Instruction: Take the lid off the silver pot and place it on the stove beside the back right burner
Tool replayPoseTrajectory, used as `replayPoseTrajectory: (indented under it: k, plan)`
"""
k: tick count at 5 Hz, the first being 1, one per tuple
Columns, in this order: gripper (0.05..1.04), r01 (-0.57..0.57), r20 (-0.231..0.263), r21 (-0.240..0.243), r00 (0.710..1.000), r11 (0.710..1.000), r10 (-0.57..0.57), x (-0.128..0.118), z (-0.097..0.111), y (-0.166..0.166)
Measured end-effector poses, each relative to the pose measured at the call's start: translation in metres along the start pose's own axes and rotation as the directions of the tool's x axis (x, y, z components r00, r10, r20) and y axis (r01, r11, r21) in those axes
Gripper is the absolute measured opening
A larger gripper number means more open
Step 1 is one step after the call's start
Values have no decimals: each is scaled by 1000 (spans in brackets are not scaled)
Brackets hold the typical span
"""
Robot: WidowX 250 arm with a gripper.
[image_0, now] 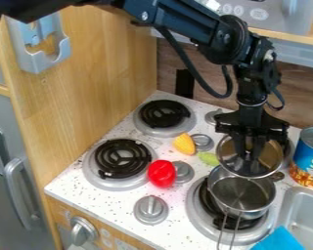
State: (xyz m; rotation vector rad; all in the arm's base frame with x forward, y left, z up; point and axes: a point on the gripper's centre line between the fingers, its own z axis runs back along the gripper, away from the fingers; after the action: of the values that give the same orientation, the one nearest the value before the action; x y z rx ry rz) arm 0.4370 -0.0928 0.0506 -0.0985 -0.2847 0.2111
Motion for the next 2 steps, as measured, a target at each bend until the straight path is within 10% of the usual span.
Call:
replayPoseTrajectory:
  k: [2]
  plan:
    - [324,-37,132,-16,990,999,39,22,35,40]
